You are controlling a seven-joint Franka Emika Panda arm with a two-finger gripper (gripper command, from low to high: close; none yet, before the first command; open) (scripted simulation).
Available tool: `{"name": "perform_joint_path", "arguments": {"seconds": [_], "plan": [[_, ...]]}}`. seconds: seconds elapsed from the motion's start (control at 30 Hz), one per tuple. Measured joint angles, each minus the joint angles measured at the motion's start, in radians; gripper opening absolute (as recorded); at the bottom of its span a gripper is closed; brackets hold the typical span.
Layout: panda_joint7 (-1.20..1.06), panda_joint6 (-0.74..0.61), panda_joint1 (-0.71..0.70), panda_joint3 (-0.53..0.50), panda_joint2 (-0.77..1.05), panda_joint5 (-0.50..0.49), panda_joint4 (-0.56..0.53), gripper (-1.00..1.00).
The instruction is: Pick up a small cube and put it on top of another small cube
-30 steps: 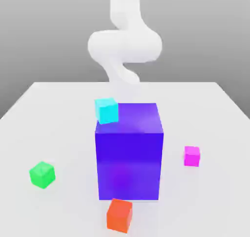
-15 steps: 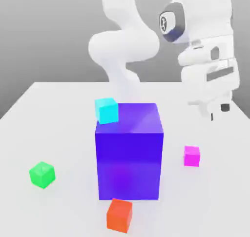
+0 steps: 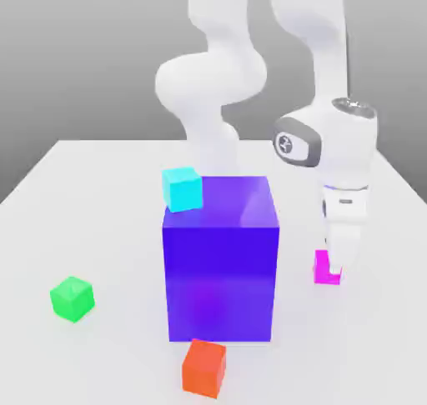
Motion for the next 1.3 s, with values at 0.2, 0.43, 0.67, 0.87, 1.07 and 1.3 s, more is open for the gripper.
{"name": "perform_joint_path", "arguments": {"seconds": [0.2,0.43,0.67,0.87,1.07,1.3], "plan": [[0.002,0.026,0.023,-0.021,0.033,0.002,0.005,-1.0],[-0.036,-0.093,-0.023,0.037,-0.111,0.05,-0.019,-1.0],[-0.027,-0.263,-0.08,-0.024,-0.294,0.093,0.025,-1.0],[-0.024,-0.366,-0.277,-0.25,-0.328,0.189,0.214,-1.0],[-0.004,-0.437,-0.46,-0.427,-0.347,0.199,0.308,-1.0],[0.085,-0.486,-0.759,-0.617,-0.318,-0.023,0.254,-1.0]]}}
